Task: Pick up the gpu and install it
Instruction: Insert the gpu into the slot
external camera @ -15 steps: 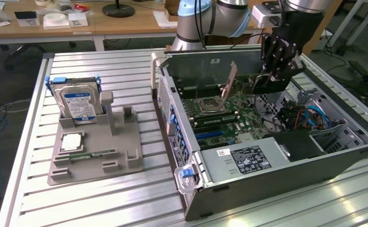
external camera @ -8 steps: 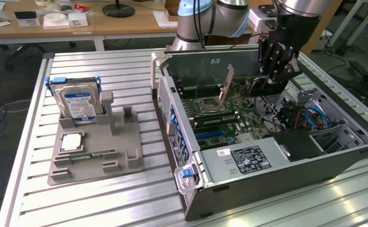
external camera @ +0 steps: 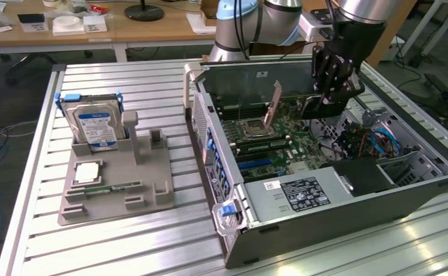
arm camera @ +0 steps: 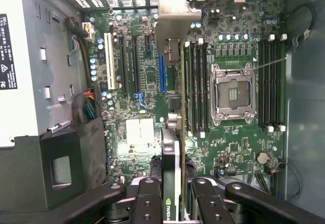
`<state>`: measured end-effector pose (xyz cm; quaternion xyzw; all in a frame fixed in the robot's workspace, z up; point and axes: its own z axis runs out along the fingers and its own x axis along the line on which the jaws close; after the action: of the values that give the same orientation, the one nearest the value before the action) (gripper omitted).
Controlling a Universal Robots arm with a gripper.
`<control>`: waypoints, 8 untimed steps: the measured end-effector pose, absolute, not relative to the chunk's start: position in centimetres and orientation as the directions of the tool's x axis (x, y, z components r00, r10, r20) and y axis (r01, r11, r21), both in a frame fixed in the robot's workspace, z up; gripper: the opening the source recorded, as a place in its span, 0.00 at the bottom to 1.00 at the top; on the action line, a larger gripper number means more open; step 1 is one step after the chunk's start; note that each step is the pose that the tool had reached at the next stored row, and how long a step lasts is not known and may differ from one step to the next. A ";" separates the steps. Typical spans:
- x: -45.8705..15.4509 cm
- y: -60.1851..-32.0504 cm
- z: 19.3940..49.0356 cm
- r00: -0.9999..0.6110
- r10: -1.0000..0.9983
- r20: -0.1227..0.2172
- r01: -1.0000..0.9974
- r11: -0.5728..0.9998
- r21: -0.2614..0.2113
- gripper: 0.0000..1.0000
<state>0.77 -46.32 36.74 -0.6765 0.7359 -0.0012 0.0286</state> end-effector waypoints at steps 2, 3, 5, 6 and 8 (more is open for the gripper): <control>0.8 -46.3 36.7 -0.083 -0.996 -0.041 -0.996 0.085 -0.040 0.27; 0.8 -46.3 36.7 -0.083 -0.996 -0.041 -0.996 0.085 -0.040 0.27; 0.7 -46.3 36.4 -0.083 -0.996 -0.041 -0.996 0.085 -0.041 0.27; 0.7 -46.3 36.2 -0.083 -0.996 -0.041 -0.996 0.085 -0.040 0.27; 0.7 -46.3 35.9 -0.083 -0.996 -0.041 -0.996 0.085 -0.041 0.27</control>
<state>0.67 -46.32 35.87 -0.6765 0.7359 -0.0012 0.0287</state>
